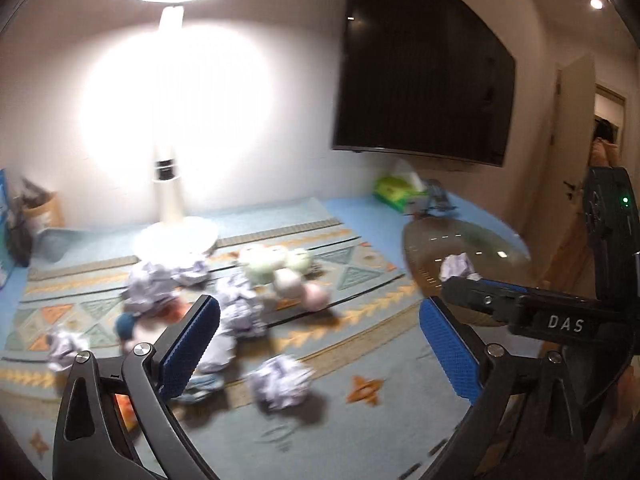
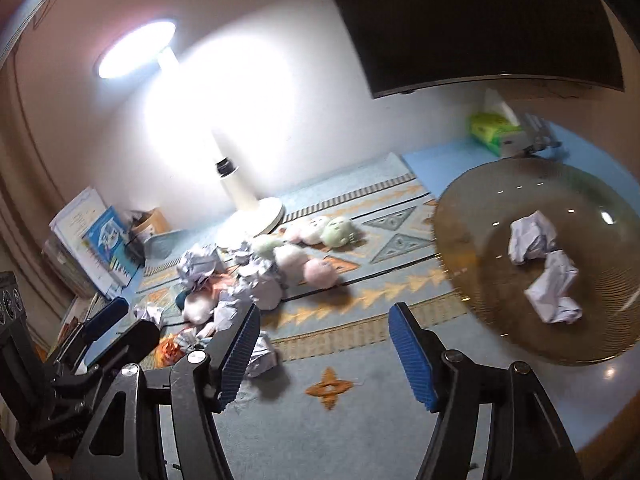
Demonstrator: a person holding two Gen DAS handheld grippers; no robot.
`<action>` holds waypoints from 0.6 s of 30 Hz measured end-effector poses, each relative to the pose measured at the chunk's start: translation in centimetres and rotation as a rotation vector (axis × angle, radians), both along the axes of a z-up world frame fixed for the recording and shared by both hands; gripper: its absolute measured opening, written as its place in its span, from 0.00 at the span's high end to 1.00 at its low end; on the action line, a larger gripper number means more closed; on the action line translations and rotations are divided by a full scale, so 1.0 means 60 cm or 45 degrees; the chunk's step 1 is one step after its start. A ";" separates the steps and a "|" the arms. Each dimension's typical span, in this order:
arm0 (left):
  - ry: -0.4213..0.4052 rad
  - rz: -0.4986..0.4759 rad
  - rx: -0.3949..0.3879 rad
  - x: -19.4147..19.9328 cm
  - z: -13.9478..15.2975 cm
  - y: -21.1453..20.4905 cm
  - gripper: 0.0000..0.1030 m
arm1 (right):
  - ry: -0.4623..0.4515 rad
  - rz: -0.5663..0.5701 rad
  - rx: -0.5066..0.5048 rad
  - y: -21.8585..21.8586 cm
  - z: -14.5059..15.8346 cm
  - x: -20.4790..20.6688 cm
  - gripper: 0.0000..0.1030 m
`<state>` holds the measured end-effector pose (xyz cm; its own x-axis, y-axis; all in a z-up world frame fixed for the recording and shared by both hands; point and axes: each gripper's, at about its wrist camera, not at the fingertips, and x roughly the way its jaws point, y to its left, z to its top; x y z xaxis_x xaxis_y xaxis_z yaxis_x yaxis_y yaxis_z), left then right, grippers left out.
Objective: Organize objects
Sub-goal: 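Move both grippers back over the rug toward the snack bag and paper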
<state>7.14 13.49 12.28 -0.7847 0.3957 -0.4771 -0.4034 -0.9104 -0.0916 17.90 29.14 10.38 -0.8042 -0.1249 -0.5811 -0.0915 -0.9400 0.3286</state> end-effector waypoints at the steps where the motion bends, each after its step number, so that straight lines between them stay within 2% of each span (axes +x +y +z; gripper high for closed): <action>1: -0.010 0.058 -0.010 -0.001 -0.009 -0.030 0.02 | -0.008 0.045 0.010 -0.020 -0.017 -0.010 0.37; 5: -0.095 0.258 -0.086 -0.011 -0.066 -0.135 0.02 | -0.083 0.125 0.084 -0.085 -0.070 -0.052 0.37; 9: -0.147 0.345 -0.188 -0.025 -0.107 -0.201 0.02 | -0.151 0.136 0.072 -0.106 -0.099 -0.080 0.37; 12: -0.169 0.359 -0.169 -0.033 -0.122 -0.220 0.02 | -0.177 0.142 0.081 -0.117 -0.106 -0.090 0.37; 18: -0.183 0.334 -0.157 -0.040 -0.122 -0.218 0.02 | -0.195 0.175 0.137 -0.145 -0.107 -0.096 0.37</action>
<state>4.73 0.41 4.98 -0.7735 0.1213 -0.6221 -0.1443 -0.9894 -0.0134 12.17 20.45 3.93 -0.6856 -0.1576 -0.7107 -0.0015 -0.9760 0.2179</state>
